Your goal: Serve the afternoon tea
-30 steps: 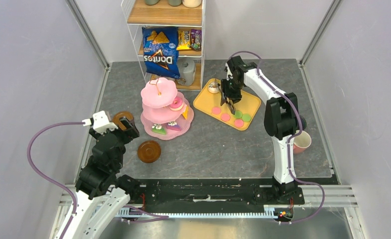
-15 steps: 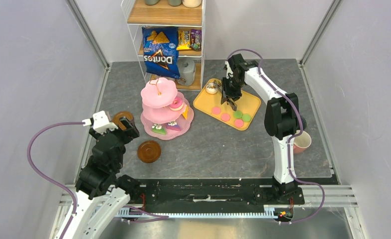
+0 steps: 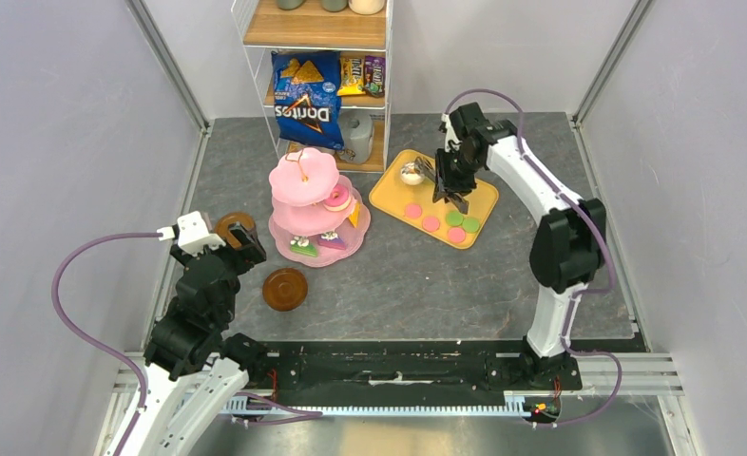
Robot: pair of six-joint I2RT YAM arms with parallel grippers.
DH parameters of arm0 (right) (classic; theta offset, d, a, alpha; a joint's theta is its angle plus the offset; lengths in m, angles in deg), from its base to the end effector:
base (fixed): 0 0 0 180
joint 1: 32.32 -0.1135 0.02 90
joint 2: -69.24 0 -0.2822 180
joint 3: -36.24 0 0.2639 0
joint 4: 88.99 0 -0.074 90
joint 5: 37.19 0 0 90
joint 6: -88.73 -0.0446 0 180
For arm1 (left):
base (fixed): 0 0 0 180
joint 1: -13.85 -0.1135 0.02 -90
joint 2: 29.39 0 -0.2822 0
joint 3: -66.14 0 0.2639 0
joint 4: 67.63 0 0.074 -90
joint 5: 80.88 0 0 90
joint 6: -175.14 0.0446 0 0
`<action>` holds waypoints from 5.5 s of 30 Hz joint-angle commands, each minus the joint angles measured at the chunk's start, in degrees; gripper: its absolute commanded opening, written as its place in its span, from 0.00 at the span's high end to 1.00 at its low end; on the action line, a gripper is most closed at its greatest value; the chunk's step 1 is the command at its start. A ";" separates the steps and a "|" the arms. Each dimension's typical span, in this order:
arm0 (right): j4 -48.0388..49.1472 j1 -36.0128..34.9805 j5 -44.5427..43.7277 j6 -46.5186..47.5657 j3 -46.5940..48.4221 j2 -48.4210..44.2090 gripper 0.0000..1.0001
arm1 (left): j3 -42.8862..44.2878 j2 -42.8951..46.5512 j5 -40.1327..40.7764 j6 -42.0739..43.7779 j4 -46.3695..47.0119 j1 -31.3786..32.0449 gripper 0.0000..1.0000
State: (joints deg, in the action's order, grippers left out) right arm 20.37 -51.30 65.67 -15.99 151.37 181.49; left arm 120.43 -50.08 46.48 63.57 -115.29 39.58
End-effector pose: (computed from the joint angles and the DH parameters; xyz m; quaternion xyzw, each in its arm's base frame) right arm 0.4080 0.1508 0.2792 -0.0578 0.9736 0.1607 0.1516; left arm 0.0856 -0.0112 0.3327 -0.1698 0.7535 -0.0025 0.6352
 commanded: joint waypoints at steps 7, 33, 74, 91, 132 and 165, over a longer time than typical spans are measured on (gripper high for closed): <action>4.98 -6.22 -2.30 0.24 -11.74 -18.30 0.64 | -0.18 -0.03 1.09 -0.98 1.74 -0.27 0.10; 12.80 -34.10 -6.92 -8.98 -13.05 -23.54 0.64 | -0.11 -0.25 1.60 -1.10 1.57 -0.35 0.10; 23.12 -36.48 -8.39 -13.21 -9.01 -9.75 0.56 | -0.13 0.21 1.31 -1.21 1.62 -0.35 0.10; 20.93 -36.55 -6.10 -12.05 -10.55 -12.52 0.52 | -0.18 0.28 1.27 -1.29 1.56 -0.37 0.10; 4.58 -4.67 -16.45 2.06 -8.50 -9.67 0.43 | -0.11 0.40 0.10 -1.27 1.91 -0.35 0.10; 4.28 -4.26 -21.51 5.51 0.39 7.68 0.49 | -0.19 0.51 -0.29 -1.20 2.00 -0.42 0.10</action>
State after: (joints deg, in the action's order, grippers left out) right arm 24.22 -55.76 45.45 -11.68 148.86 188.37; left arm 120.43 -49.97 46.44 63.57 -115.29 39.56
